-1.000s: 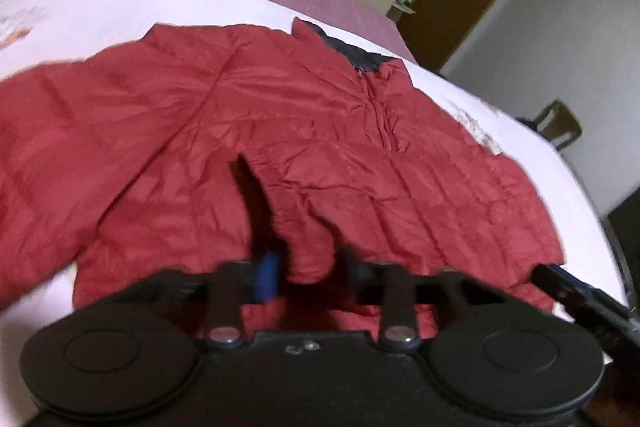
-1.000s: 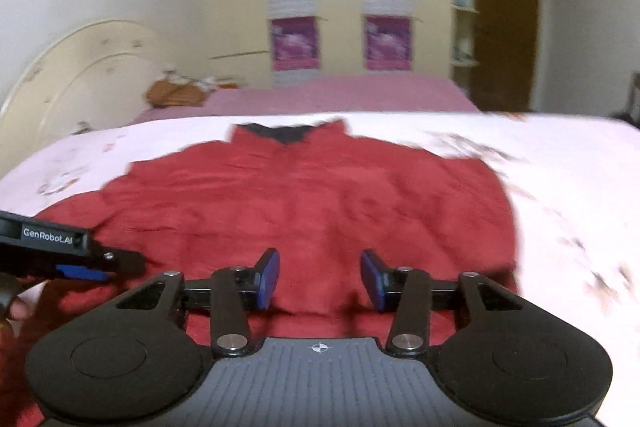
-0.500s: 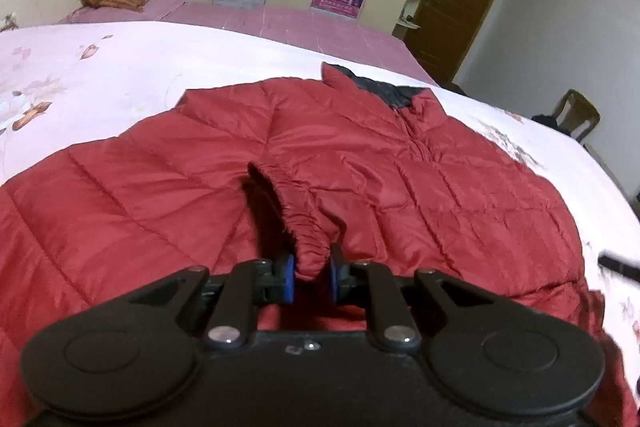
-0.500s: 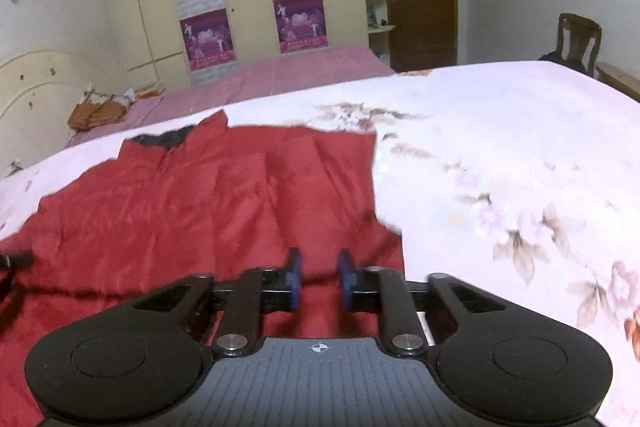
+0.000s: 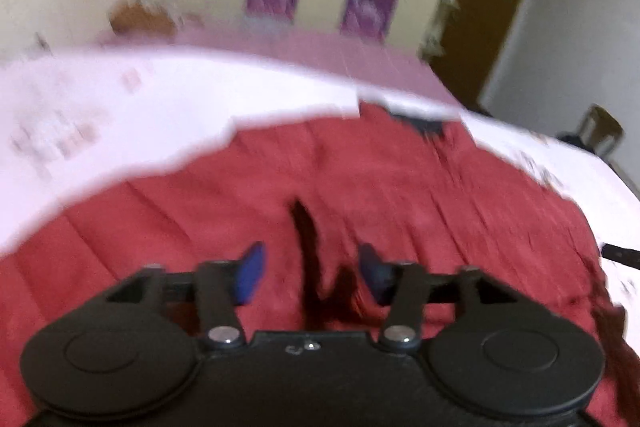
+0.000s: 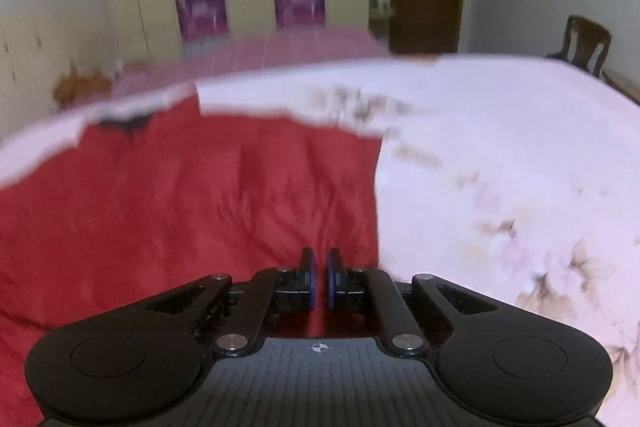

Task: Fold large clothes
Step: 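Open the right tool to release the sleeve onto the jacket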

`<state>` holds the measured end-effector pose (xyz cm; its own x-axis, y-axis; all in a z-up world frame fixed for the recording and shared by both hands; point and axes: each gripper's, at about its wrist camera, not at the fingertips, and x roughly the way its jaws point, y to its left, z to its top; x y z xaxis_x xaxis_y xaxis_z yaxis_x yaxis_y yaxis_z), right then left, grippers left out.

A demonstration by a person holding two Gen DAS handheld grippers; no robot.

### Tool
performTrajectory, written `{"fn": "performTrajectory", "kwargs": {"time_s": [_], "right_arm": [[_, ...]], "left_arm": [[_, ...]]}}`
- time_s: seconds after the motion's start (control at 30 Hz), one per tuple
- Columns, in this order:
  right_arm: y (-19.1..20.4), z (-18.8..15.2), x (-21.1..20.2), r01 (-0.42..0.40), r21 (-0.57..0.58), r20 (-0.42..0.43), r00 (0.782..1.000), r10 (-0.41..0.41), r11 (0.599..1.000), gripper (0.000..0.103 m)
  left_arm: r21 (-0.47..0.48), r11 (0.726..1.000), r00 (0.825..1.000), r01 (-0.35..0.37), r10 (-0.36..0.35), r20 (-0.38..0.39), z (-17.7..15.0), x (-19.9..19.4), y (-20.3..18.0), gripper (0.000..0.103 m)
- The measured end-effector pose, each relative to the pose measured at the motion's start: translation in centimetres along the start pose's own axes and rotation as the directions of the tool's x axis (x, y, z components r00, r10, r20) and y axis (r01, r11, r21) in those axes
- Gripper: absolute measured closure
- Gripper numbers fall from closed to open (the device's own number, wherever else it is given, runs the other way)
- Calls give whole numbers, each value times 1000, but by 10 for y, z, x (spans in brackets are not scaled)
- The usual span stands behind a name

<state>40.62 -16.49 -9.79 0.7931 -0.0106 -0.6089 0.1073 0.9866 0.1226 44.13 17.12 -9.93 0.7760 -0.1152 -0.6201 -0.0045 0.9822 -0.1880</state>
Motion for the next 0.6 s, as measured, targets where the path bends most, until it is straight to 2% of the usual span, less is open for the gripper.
{"fn": "performTrajectory", "kwargs": {"time_s": [0.07, 0.2, 0.27, 0.4, 0.47, 0.53, 0.6], "right_arm": [[0, 10, 0, -10, -14, 27, 1000, 10, 1000, 98], [13, 30, 25, -53, -35, 17, 998, 53, 998, 98], [25, 35, 42, -83, -68, 5, 996, 83, 994, 98], [37, 36, 78, -164, -155, -39, 986, 160, 974, 98], [27, 34, 93, -98, -179, -50, 995, 90, 979, 98], [5, 35, 110, 10, -135, -62, 998, -18, 991, 98], [-15, 36, 119, 49, -94, -77, 995, -56, 994, 98]], "left_arm": [[19, 1000, 999, 21, -21, 33, 9, 3, -10, 46], [113, 989, 996, 91, -91, -5, 18, 42, -47, 46], [136, 986, 994, 100, -95, -46, 17, 65, -60, 46], [176, 984, 998, 39, -31, -46, 8, 86, -57, 46], [169, 985, 999, 21, -15, -37, 3, 88, -46, 45], [164, 986, 999, 24, -19, -30, 1, 94, -43, 45], [201, 980, 1000, 1, 5, -30, 1, 96, -53, 45]]}}
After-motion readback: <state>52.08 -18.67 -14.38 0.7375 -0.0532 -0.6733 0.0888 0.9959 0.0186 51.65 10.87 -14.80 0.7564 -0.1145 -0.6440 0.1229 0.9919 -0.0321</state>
